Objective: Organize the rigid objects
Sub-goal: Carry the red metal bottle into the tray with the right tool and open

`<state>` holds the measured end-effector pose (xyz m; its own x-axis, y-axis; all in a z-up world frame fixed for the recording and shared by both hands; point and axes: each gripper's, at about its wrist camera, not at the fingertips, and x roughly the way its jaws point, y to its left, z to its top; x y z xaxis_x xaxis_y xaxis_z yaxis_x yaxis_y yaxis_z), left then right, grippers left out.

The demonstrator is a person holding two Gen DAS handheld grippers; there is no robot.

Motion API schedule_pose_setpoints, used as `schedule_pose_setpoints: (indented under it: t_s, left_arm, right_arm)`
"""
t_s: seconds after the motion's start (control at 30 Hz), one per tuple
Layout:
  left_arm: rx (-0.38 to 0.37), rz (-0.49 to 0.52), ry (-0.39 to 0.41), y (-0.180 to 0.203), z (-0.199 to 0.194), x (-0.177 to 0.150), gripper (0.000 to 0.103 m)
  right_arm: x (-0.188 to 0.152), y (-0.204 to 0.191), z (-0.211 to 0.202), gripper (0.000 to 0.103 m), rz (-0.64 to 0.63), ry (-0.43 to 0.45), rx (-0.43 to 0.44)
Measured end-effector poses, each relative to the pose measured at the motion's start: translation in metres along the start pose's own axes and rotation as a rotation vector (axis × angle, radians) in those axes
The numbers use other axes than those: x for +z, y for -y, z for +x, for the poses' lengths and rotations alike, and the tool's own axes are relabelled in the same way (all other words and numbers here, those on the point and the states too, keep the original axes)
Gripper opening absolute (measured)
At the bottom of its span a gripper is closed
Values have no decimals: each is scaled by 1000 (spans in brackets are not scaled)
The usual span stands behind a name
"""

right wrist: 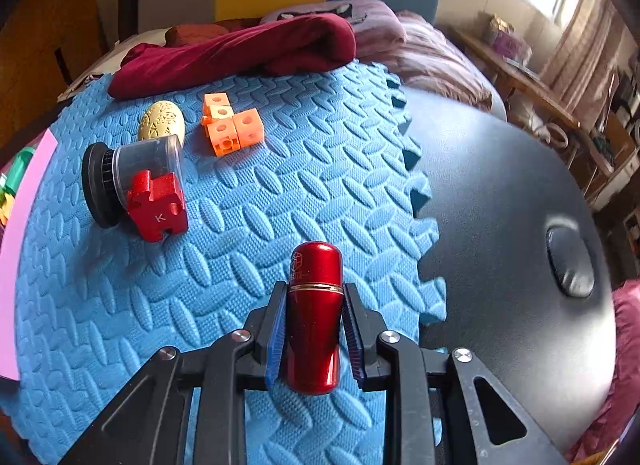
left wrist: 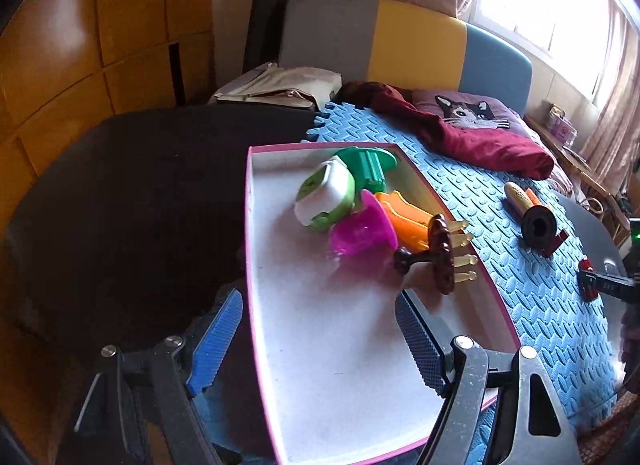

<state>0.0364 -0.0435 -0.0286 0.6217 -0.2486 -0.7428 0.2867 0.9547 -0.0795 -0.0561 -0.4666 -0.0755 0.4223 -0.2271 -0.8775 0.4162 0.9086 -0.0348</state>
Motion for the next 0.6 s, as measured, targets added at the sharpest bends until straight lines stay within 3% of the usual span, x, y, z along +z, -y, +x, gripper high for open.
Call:
schedule_pose_setpoints:
  t_s: [0.33,0.5,0.6]
  left_arm:
    - [7,-33,3,-14,-1,-3,79]
    - [10,-39,7,-18,-2,-3,79]
    - [14,-47,14,-22,-4,-2,79]
  right_arm:
    - [-4,-25,-6,26,-13,-18,79]
    - [-6,-44,-26,26,-13,26,154]
    - [-5,-68,-46,26,-34,70,247]
